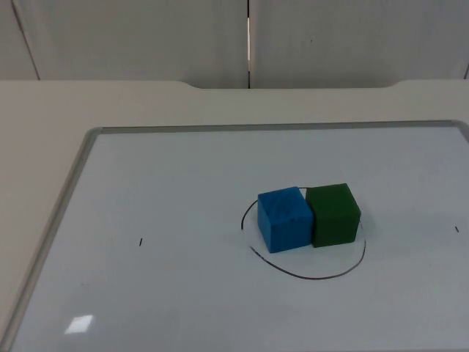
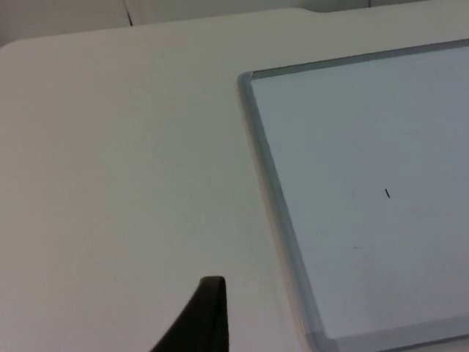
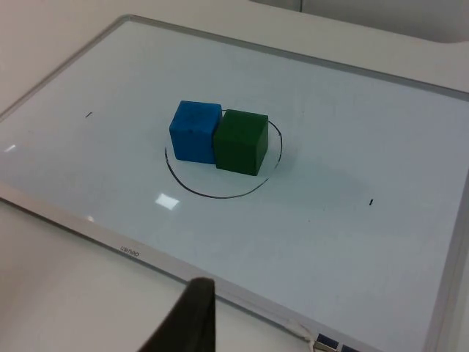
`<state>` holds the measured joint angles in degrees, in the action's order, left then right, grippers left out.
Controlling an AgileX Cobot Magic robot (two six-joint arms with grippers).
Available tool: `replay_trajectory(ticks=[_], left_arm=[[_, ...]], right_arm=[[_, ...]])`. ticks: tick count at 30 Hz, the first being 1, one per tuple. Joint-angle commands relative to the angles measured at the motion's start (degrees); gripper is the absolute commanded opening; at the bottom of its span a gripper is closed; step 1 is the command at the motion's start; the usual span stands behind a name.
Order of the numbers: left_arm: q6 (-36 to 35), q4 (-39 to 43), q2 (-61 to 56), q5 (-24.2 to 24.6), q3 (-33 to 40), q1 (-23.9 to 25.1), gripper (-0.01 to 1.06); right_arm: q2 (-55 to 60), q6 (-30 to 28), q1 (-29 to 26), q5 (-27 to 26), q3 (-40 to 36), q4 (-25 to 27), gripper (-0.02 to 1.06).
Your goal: Push the two cubes into the marked area.
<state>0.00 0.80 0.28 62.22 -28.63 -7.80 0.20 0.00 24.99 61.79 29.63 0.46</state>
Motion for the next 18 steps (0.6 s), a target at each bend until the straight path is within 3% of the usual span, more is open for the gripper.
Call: replay_trajectory(ticks=[1, 10, 18], left_arm=[[0.0, 0.2, -0.3, -0.6, 0.3, 1.0, 1.05], [0.0, 0.2, -0.3, -0.6, 0.3, 7.8, 1.05], [0.0, 0.2, -0.3, -0.6, 0.3, 9.7, 1.05]], right_arm=[[-0.2, 0.0, 0.2, 0.0, -0.1, 0.2, 1.05], [-0.2, 0.0, 0.2, 0.0, -0.1, 0.2, 1.05], [-0.2, 0.0, 0.2, 0.0, -0.1, 0.2, 1.05]])
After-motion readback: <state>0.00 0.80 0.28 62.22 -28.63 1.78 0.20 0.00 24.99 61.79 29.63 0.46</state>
